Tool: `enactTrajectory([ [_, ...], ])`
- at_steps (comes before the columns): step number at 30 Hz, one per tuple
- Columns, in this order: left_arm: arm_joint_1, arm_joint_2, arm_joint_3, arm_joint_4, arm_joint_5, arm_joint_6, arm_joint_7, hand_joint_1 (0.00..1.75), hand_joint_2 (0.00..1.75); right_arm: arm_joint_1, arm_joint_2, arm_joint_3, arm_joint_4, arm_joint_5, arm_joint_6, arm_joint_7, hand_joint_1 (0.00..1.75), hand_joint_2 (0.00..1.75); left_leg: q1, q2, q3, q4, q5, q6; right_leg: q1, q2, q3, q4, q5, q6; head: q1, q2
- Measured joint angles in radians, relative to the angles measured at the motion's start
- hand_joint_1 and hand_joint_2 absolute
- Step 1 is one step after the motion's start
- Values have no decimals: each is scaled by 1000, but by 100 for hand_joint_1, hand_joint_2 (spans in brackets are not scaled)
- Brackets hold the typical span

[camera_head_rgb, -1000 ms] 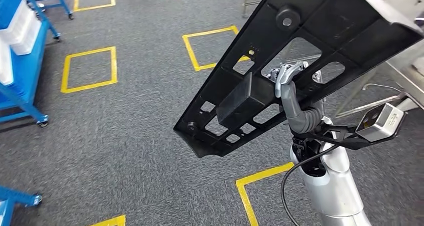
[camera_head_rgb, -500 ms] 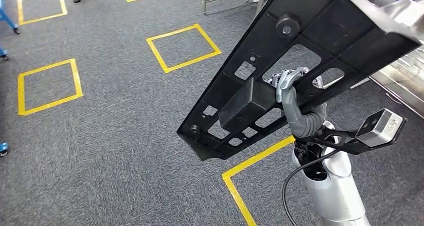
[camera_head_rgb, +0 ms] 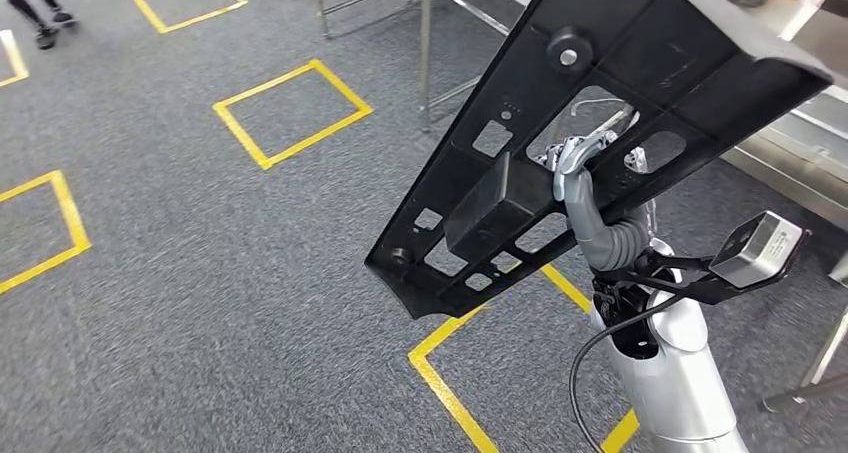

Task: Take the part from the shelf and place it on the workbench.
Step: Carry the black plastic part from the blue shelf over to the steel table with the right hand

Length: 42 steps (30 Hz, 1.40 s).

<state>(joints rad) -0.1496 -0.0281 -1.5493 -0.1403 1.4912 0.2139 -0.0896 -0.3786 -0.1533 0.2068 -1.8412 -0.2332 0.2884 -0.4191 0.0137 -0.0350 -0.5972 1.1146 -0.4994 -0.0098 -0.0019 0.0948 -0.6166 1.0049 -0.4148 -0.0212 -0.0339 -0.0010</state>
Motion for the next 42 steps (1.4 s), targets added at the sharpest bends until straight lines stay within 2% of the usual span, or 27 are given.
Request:
enactTrajectory([
  [1,1,1,0,0,-1,0,1,0,175,1,-1,-2,1,0,0,0,175,175,2,-25,23,-58,22,3,-1,14,-4,3,1,4,0,0],
  [3,2,2,0,0,-3,1,3,0,175,3,-4,-7,4,-1,0,0,175,175,1,-55,40,-104,27,8,-7,39,-14,5,5,18,0,0],
  [5,-1,1,0,0,-5,2,4,0,175,5,-8,-13,5,-1,0,0,175,175,-1,-33,45,-115,32,17,-12,56,-21,2,11,32,0,0],
  [7,-3,0,0,0,-5,5,5,0,175,1,-12,-19,7,-2,0,0,175,175,2,-4,52,-130,41,28,-8,11,-41,39,-12,40,0,0],
  [9,-2,0,0,0,-5,8,6,0,175,-3,-14,-21,10,-2,1,-1,175,175,0,26,56,-136,44,36,-7,-59,-97,151,-70,45,0,0],
  [11,0,0,0,1,-5,9,7,0,175,-1,-14,-21,14,-2,1,0,175,175,-3,56,55,-135,41,37,-14,-83,-154,264,-109,52,0,0],
  [12,1,0,0,1,-5,9,7,0,175,0,-14,-21,17,-2,1,0,175,175,-3,70,55,-135,39,36,-17,-88,-159,274,-104,55,0,0],
  [13,1,-1,0,1,-5,9,7,0,175,0,-15,-21,19,-2,1,0,175,175,-3,84,56,-134,37,33,-20,-94,-144,245,-82,58,0,0],
  [14,1,-1,0,1,-4,9,7,0,175,0,-16,-22,20,-2,1,0,175,175,-3,96,58,-132,34,30,-23,-107,-108,180,-49,60,0,0],
  [16,0,-2,0,1,-4,8,7,0,175,-1,-16,-24,21,-2,1,0,175,175,-5,117,61,-126,24,19,-19,-145,-37,50,-7,57,0,0],
  [18,0,-1,0,1,-4,7,7,0,175,-1,-17,-26,22,-2,1,-1,175,175,-9,135,67,-122,14,5,-11,-156,-15,8,-4,45,0,0],
  [20,-1,-2,0,1,-3,6,8,0,175,-1,-21,-31,23,-3,2,-2,175,175,-7,151,75,-124,7,-7,-10,-132,-14,8,-5,32,0,0],
  [22,-4,-2,0,1,-2,5,8,0,175,-1,-26,-36,23,-4,6,-4,175,175,-1,122,70,-93,-19,-16,-13,-109,-8,3,-4,20,0,0],
  [24,-2,-2,0,1,-1,6,8,0,175,1,-28,-38,24,-7,11,-6,175,175,2,67,21,18,-79,-19,-13,-88,-3,0,-5,10,0,0],
  [26,1,-2,0,1,0,5,6,0,175,6,-30,-39,26,-9,15,-7,175,175,0,47,-48,149,-125,-17,-8,-61,-3,1,-6,4,0,0],
  [27,1,-2,0,1,0,5,6,0,175,9,-32,-40,27,-10,16,-7,175,175,-1,44,-66,175,-122,-14,-5,-46,-2,2,-7,3,0,0],
  [28,0,-2,0,1,-1,5,5,0,175,11,-33,-41,27,-11,17,-8,175,175,-2,42,-63,159,-97,-10,-3,-31,0,3,-7,3,0,0],
  [29,-1,-2,0,1,-3,5,5,0,175,13,-35,-43,27,-12,18,-8,175,175,-3,34,-42,105,-57,-3,-2,-16,2,3,-7,3,0,0],
  [31,2,-2,0,1,-4,5,5,0,175,15,-37,-47,27,-15,19,-9,175,175,-3,-13,12,-33,10,10,-2,12,1,5,-7,6,0,0],
  [33,3,-2,0,1,-3,5,5,0,175,19,-40,-53,28,-17,19,-11,175,175,-5,-47,40,-102,27,16,-7,37,-7,5,-4,17,0,0],
  [35,0,-3,0,1,-2,6,5,0,175,24,-44,-60,28,-18,20,-12,175,175,-7,-33,44,-112,28,21,-11,59,-14,2,3,32,0,0],
  [36,-2,-5,0,1,-2,6,4,0,175,26,-47,-65,28,-19,20,-13,175,175,-6,-20,48,-119,32,26,-10,46,-17,4,1,37,0,0],
  [37,-3,-6,0,1,-2,7,4,0,175,25,-51,-69,28,-20,21,-13,175,175,-4,-7,52,-128,36,32,-8,18,-25,21,-11,41,0,0],
  [39,-3,-7,0,1,0,8,3,0,175,23,-56,-74,28,-21,21,-14,175,175,-4,22,58,-138,40,41,-8,-56,-70,113,-63,51,0,0],
  [40,-1,-7,0,1,0,8,3,0,175,23,-57,-75,28,-21,21,-14,175,175,-5,36,59,-138,39,43,-10,-75,-104,181,-94,57,0,0],
  [41,1,-7,0,1,1,8,3,0,175,24,-57,-76,29,-21,21,-14,175,175,-6,51,59,-138,37,44,-14,-82,-135,241,-114,63,0,0],
  [42,2,-8,0,1,1,8,4,0,175,25,-57,-77,30,-21,21,-14,175,175,-6,65,60,-137,35,43,-18,-85,-153,275,-118,68,0,0],
])
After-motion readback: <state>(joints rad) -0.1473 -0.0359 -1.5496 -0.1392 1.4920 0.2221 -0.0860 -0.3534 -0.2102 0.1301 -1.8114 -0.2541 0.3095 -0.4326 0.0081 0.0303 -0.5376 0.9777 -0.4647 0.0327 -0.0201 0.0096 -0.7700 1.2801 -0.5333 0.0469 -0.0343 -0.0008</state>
